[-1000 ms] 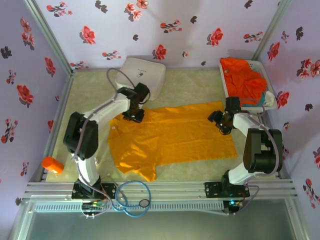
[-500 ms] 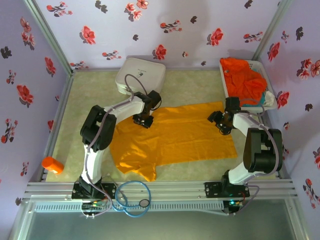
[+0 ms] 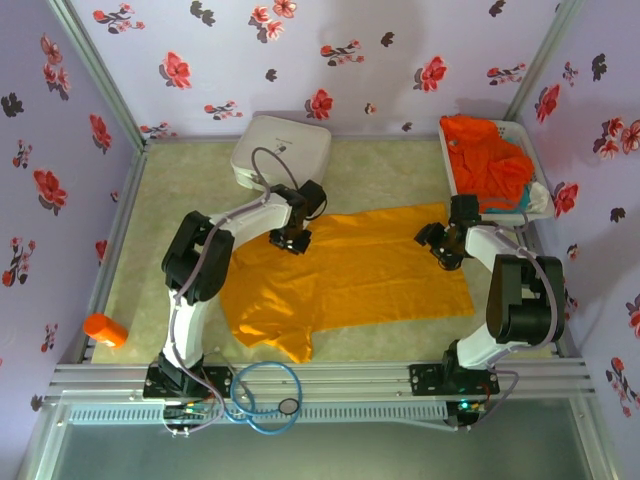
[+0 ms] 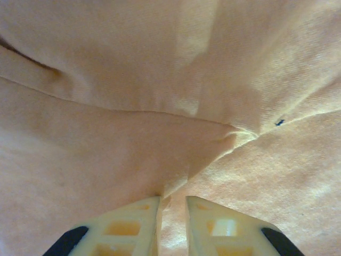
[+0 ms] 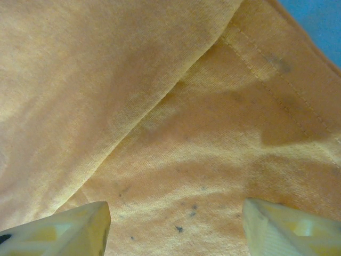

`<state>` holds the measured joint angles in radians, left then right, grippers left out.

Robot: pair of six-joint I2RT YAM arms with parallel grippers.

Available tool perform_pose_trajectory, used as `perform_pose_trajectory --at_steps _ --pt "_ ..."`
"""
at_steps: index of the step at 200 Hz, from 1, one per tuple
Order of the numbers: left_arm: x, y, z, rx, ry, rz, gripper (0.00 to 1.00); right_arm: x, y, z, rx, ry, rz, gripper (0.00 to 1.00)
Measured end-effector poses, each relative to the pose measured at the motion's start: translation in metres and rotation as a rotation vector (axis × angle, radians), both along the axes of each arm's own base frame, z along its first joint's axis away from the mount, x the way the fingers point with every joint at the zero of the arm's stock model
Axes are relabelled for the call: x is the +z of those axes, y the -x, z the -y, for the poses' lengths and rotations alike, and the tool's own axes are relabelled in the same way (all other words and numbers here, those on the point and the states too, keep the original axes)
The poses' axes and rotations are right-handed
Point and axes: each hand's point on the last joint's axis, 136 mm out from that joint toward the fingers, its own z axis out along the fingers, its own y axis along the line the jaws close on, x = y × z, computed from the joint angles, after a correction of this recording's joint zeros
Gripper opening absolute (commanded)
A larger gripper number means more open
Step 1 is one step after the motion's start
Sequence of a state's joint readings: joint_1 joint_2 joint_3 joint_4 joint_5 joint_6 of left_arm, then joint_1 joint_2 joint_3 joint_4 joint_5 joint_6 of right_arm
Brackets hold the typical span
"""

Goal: Fold and stack the t-shirts

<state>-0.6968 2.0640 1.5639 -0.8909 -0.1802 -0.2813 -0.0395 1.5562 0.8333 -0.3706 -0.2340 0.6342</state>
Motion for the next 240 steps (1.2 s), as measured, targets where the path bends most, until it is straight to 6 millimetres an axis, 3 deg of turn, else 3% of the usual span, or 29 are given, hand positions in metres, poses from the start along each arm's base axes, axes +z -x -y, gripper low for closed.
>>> perform_pose_trajectory --at_steps 135,180,214,240 --pt "-0.008 -0.002 -0.007 0.009 -0.039 0.003 0.23 -0.005 0.001 -0.001 0.008 -0.005 -0.013 0.65" --pt "-0.008 -0.003 -0.010 0.019 -0.048 0.007 0.16 -0.009 0.002 -0.002 0.010 -0.009 -0.025 0.65" --pt "-0.016 0.006 -0.019 0.035 -0.073 -0.016 0.15 -0.010 0.002 -0.002 0.010 -0.009 -0.026 0.65" --pt "-0.019 0.016 -0.030 0.039 -0.105 -0.028 0.21 -0.010 0.002 -0.003 0.011 -0.013 -0.027 0.65"
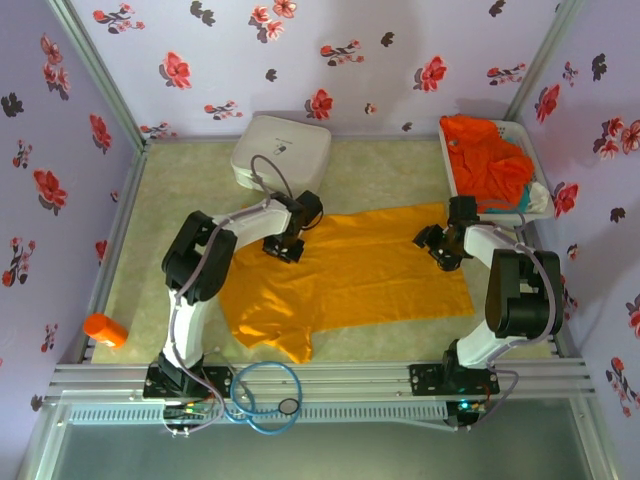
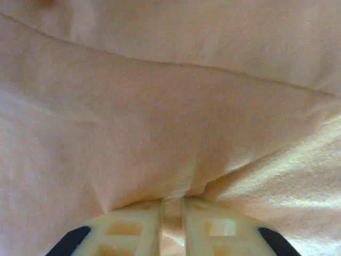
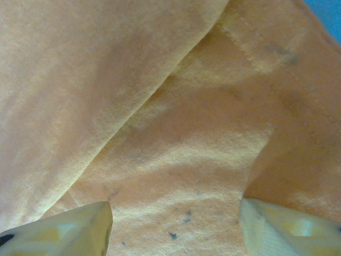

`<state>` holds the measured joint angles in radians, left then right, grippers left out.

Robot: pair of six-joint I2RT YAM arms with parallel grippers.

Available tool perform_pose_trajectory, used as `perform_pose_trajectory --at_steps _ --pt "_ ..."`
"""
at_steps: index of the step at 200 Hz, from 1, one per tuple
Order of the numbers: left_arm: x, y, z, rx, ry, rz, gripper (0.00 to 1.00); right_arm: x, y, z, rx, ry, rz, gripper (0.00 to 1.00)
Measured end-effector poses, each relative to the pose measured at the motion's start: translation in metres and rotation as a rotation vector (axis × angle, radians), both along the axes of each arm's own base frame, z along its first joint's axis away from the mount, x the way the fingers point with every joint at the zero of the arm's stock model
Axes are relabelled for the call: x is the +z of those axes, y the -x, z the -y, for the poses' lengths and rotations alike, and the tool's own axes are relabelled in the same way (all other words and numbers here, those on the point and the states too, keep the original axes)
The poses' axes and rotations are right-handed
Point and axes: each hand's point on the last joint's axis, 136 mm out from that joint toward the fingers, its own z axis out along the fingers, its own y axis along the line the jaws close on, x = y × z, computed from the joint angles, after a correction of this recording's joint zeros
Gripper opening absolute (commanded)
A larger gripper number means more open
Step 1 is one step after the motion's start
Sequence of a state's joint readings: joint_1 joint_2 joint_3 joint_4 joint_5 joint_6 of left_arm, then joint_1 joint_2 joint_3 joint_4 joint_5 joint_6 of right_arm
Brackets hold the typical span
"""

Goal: Fold and stack the t-shirts

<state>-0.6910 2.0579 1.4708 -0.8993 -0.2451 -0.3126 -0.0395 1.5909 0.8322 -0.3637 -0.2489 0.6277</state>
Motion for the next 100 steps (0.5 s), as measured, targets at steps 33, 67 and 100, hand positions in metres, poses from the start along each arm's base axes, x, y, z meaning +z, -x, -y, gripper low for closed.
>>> perform_pose_trajectory --at_steps 33,67,100 --pt "0.001 0.003 -0.009 0.004 -0.028 0.008 0.26 0.000 0.000 -0.001 0.001 -0.003 0.000 0.64" --pt "0.002 0.001 -0.011 0.007 -0.035 0.015 0.25 0.000 0.000 -0.001 0.003 -0.007 0.000 0.64" --pt "0.015 0.005 -0.015 0.019 -0.014 0.032 0.26 0.000 0.000 -0.001 0.003 -0.007 0.000 0.64"
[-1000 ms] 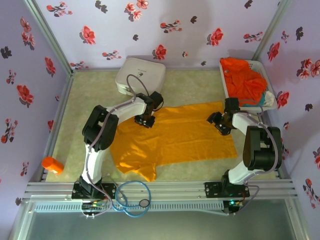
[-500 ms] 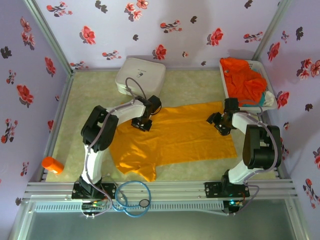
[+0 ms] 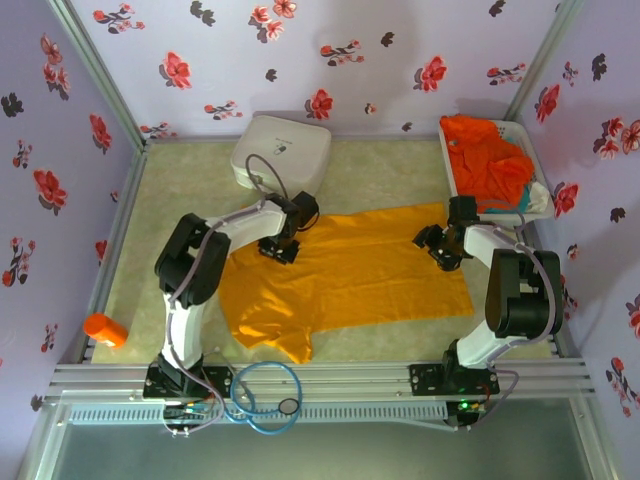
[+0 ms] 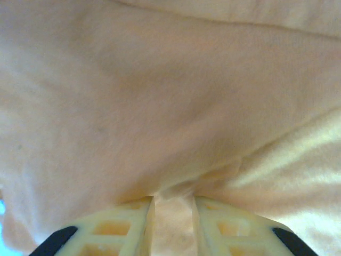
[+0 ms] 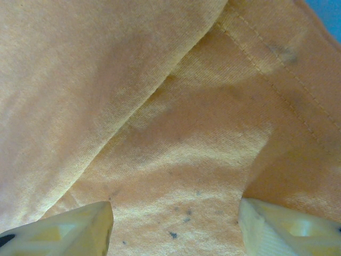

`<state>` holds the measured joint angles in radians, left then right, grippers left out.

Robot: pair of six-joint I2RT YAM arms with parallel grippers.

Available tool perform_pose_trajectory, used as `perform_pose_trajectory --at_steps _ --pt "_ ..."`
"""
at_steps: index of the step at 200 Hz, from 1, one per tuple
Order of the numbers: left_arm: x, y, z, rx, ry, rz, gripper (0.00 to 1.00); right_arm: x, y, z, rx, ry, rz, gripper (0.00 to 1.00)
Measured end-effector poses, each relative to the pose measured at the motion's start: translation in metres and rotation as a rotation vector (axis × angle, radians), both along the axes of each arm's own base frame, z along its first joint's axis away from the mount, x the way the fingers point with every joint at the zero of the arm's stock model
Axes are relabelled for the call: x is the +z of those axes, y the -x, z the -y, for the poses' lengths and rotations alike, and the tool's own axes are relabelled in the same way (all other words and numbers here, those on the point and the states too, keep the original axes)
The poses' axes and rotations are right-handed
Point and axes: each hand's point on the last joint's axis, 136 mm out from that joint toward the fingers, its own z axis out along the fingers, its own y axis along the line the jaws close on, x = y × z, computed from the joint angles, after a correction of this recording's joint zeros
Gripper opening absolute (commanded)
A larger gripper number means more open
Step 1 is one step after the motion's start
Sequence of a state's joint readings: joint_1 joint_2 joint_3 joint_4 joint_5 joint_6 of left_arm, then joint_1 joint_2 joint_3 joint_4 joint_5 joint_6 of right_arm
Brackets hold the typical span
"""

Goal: Fold and stack the t-shirts

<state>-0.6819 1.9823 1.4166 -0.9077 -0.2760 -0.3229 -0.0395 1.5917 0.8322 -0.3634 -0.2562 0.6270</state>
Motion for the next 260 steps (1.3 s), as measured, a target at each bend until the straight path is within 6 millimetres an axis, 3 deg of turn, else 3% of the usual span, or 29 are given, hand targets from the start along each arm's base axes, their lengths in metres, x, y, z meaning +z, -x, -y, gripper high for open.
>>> perform_pose_trajectory --at_steps 30,53,73,102,191,260 --pt "0.033 0.015 -0.017 0.066 0.108 0.048 0.33 0.000 0.000 -0.001 0.001 -0.003 0.000 0.64" --pt "0.051 0.025 -0.043 0.180 0.228 0.077 0.37 0.000 0.000 -0.001 0.001 -0.004 -0.001 0.64" --pt "0.048 0.031 -0.073 0.327 0.327 0.075 0.39 0.000 0.000 -0.001 0.007 -0.005 0.002 0.67" --pt "0.026 0.040 -0.106 0.519 0.422 0.025 0.40 0.000 -0.001 -0.002 0.020 -0.003 0.009 0.70" --pt "0.001 0.012 -0.092 0.588 0.578 0.005 0.34 0.000 -0.001 -0.002 0.021 -0.003 0.010 0.69" --pt "0.002 -0.001 -0.097 0.599 0.604 0.045 0.32 0.001 -0.001 -0.002 0.027 -0.001 0.012 0.68"
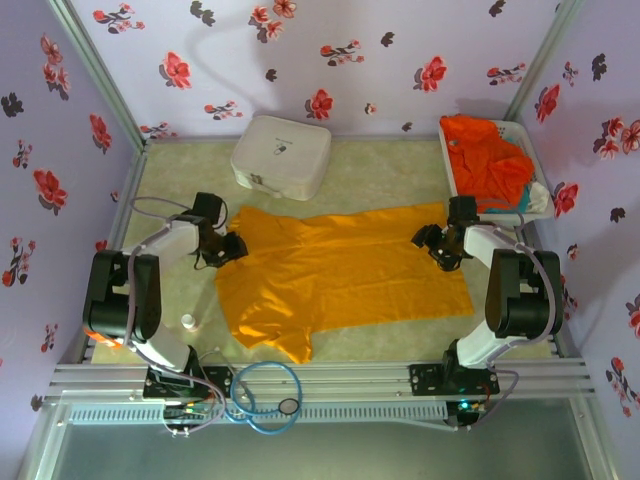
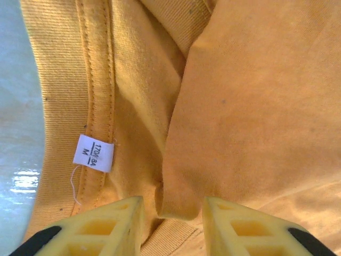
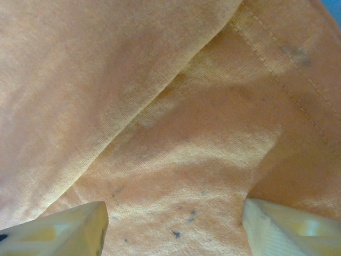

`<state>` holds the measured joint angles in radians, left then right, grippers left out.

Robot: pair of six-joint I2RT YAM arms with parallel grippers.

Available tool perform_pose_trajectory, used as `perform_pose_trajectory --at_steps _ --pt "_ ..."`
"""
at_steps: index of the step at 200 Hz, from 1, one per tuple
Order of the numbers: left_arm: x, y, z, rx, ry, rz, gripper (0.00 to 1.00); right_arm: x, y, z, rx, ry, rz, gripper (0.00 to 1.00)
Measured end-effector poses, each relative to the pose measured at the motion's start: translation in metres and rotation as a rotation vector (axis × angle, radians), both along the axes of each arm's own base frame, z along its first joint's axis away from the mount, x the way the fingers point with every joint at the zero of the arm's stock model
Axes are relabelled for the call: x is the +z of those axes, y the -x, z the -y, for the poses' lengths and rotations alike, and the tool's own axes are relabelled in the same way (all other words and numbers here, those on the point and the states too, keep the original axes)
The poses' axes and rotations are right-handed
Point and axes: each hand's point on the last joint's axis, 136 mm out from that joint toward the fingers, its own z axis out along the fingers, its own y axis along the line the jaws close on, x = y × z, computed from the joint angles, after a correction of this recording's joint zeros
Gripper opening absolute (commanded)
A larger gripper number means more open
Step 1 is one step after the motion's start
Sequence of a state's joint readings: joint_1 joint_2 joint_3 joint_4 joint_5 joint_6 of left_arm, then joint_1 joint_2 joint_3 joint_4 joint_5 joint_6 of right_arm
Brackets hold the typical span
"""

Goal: Fold and stack the t-shirts

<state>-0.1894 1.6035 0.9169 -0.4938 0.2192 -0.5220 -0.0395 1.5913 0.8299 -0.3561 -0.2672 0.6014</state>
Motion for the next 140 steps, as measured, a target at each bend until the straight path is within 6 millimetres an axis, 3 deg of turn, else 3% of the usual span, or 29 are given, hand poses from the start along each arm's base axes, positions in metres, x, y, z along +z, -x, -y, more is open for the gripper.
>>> perform_pose_trajectory --at_steps 56,78,140 --pt "-0.007 -0.004 0.000 0.001 -0.001 -0.006 0.14 0.000 0.000 0.000 0.000 0.000 0.000 0.68" --pt "-0.006 -0.005 0.001 0.003 0.000 -0.001 0.00 0.000 0.000 0.000 -0.001 0.001 -0.001 0.68" --pt "0.021 -0.005 0.004 0.029 0.026 0.061 0.00 -0.001 0.000 0.004 -0.017 0.019 -0.005 0.67"
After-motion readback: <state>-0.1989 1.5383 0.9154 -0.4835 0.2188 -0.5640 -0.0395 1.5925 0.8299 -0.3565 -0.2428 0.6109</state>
